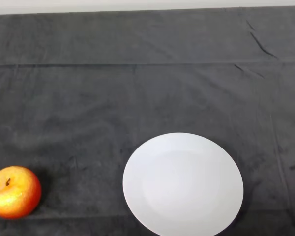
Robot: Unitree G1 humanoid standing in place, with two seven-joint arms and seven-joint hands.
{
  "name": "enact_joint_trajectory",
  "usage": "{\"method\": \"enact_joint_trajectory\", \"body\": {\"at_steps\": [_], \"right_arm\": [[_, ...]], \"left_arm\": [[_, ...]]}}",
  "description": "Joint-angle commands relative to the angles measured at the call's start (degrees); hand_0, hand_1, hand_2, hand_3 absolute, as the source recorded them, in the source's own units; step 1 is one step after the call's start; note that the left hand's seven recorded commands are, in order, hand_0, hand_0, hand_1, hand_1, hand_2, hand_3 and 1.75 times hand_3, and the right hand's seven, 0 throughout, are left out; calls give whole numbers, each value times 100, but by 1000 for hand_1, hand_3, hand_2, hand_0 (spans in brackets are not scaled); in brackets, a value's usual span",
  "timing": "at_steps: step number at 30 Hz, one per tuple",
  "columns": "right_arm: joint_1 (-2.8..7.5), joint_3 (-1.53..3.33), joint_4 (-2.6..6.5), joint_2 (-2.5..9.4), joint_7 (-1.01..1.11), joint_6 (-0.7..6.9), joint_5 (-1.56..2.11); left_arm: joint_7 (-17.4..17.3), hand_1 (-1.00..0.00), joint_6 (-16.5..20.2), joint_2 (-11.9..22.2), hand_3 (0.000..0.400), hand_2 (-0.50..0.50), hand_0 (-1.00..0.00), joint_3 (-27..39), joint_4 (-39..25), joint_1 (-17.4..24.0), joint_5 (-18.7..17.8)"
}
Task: Move the apple to the plate
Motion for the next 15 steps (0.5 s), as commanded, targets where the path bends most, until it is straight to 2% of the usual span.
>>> {"method": "enact_joint_trajectory", "body": {"at_steps": [1,15], "right_arm": [[0,-117,55,-94,31,-35,88],[0,-117,53,-93,31,-36,87]], "left_arm": [[-57,0,-82,198,0,0,0,19,155,-89,109],[-50,0,68,183,0,0,0,16,-128,-21,76]]}}
